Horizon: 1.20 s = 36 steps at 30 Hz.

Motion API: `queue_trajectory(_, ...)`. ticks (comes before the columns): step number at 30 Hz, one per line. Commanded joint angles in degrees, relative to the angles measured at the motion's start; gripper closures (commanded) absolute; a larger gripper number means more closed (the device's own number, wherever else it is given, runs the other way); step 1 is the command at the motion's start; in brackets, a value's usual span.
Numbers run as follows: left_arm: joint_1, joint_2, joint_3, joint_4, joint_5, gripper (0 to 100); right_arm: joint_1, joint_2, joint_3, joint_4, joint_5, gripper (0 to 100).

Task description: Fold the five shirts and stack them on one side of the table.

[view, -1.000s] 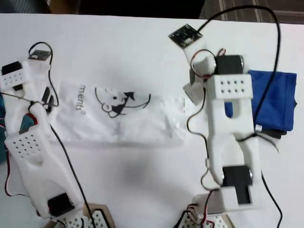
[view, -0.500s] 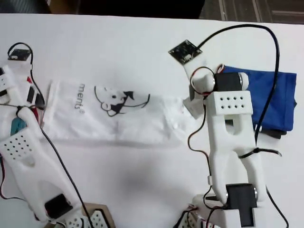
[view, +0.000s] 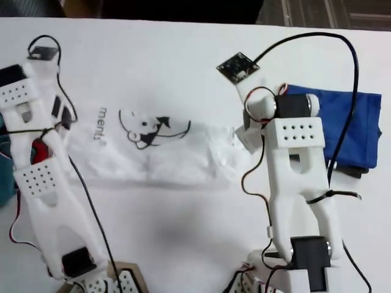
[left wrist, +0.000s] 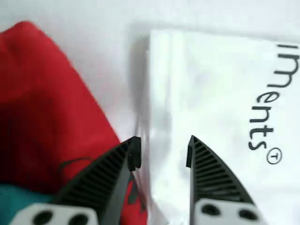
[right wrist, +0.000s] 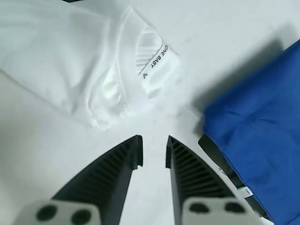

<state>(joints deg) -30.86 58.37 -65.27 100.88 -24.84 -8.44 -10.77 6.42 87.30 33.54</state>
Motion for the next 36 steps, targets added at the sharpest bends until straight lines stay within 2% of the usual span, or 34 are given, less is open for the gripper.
queue_trajectory(1,0.62,1.49,1.10,0.09,0.44,82,0.13,-2.95,-0.35,-0.13,0.18,90.2)
queue_trajectory(9,-0.70,5.54,0.92,-2.81,2.90,82,-0.13,-2.68,-0.35,-0.48,0.62,90.1)
queue_trajectory(12,-0.35,5.19,-0.92,-1.67,2.90,82,-0.04,-2.68,-0.35,-0.22,3.08,90.3)
queue_trajectory(18,-0.62,4.92,-7.43,1.05,2.73,81,-0.04,-2.51,-0.35,-0.31,3.43,90.3)
queue_trajectory(36,-3.96,12.31,-7.52,-3.16,2.29,81,0.13,-2.95,-0.35,-0.13,3.69,90.3)
